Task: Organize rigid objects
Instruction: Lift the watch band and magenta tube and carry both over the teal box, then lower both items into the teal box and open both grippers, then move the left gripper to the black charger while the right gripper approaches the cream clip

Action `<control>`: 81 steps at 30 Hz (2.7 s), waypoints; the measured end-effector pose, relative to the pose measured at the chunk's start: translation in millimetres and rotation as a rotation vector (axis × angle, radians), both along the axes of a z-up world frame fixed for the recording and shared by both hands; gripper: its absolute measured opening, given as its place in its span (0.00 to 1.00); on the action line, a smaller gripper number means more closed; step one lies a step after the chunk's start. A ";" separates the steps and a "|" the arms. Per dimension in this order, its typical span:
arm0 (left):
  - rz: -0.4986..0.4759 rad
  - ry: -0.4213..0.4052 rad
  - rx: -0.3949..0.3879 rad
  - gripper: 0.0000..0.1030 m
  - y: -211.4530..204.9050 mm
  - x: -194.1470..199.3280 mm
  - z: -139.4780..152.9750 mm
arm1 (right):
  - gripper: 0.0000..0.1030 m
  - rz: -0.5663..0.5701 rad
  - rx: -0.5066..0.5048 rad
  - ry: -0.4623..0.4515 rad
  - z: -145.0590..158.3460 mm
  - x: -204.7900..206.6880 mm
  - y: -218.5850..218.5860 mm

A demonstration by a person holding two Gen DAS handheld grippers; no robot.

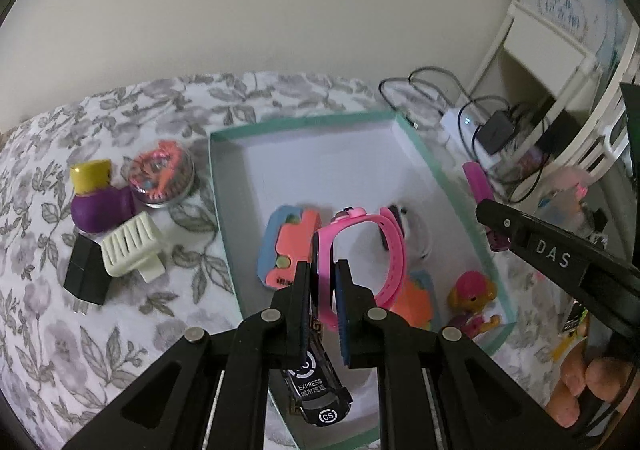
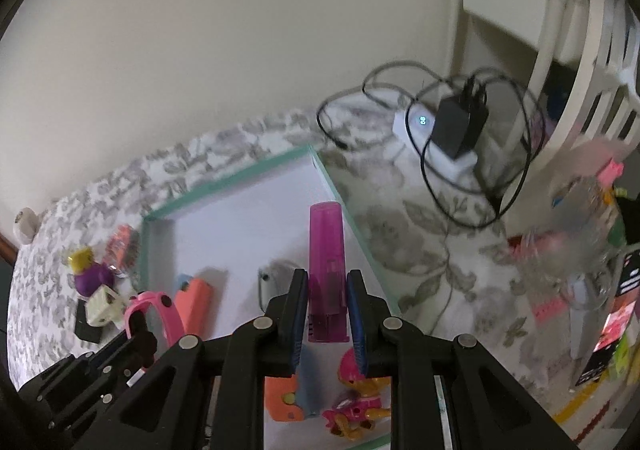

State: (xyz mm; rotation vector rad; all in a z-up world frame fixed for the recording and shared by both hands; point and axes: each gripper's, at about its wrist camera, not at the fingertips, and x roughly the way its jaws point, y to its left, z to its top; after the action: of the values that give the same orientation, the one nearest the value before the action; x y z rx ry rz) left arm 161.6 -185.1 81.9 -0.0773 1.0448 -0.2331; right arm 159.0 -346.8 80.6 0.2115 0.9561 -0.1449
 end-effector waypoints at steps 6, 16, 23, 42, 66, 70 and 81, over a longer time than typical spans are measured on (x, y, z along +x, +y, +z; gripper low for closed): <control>0.001 0.032 0.025 0.12 -1.7 1.4 -11.4 | 0.21 -0.004 -0.006 0.082 -28.1 4.6 -2.7; -0.025 0.076 0.063 0.12 -10.1 1.1 -25.3 | 0.20 0.002 -0.008 0.137 -41.4 7.1 -2.5; -0.032 0.087 0.072 0.13 -12.5 1.4 -26.6 | 0.20 0.015 -0.022 0.135 -38.2 7.7 1.4; 0.033 0.080 0.027 0.34 4.6 7.0 -12.2 | 0.21 0.054 -0.055 0.131 -28.1 8.7 14.9; 0.327 0.099 0.087 0.94 69.9 17.6 -10.4 | 0.88 0.108 -0.084 0.129 -26.0 13.9 40.5; 0.331 0.084 0.075 0.96 75.4 17.6 -7.2 | 0.98 0.120 -0.077 0.116 -24.8 13.8 43.9; 0.387 0.074 0.046 0.96 112.2 20.8 8.7 | 1.00 0.153 -0.094 0.073 -12.8 12.5 60.6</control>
State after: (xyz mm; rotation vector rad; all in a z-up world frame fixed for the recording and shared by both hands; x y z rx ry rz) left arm 182.4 -72.8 90.6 -0.2453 1.0858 0.1452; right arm 171.5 -286.1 67.8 0.0465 1.0316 -0.0567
